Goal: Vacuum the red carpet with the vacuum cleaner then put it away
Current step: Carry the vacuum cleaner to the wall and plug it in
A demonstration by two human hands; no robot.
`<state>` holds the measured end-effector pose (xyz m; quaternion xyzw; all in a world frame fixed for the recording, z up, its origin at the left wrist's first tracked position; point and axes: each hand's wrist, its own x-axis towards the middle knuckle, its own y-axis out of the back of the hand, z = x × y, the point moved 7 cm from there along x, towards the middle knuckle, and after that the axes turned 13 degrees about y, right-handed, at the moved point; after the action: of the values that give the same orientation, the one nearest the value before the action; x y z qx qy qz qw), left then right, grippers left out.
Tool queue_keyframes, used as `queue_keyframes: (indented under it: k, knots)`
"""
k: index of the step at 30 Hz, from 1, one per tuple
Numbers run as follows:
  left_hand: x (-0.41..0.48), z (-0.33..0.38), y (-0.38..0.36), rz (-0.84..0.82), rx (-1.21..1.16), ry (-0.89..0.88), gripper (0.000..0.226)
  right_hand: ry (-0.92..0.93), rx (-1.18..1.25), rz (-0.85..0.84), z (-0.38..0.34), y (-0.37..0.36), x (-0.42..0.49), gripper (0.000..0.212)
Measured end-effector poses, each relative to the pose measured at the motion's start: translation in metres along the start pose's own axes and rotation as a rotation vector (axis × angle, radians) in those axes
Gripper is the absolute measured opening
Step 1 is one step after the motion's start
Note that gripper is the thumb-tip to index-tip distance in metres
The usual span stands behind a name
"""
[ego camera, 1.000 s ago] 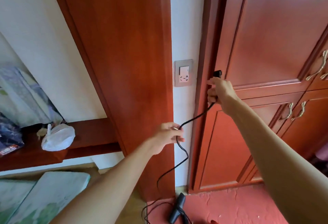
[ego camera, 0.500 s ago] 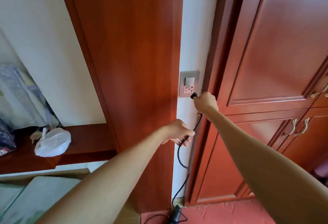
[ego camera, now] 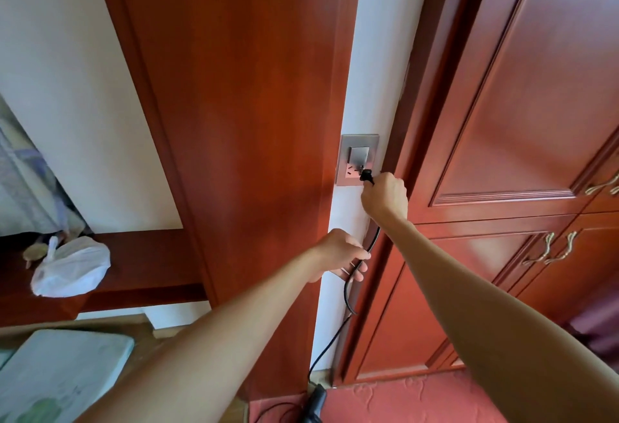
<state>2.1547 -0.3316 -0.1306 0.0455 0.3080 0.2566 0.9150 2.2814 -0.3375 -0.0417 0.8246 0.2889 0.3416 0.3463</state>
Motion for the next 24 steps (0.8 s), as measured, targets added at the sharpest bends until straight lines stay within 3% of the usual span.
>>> queue_keyframes:
  k: [3,14,20,24]
  knots:
    - [0.003,-0.001,0.002,-0.018,0.008,0.027,0.027,0.034,-0.056,-0.016,-0.003,-0.004,0.000,0.026]
    - [0.001,0.018,0.015,-0.126,0.068,0.027,0.019,0.178,-0.325,-0.069,-0.024,0.001,0.015,0.019]
    - [0.013,0.021,0.012,-0.221,0.183,0.070,0.028,0.261,-0.378,-0.176,-0.039,-0.001,0.022,0.012]
    - [0.016,0.028,0.014,-0.320,0.201,0.068,0.027,0.222,-0.263,-0.153,-0.025,-0.002,0.033,0.017]
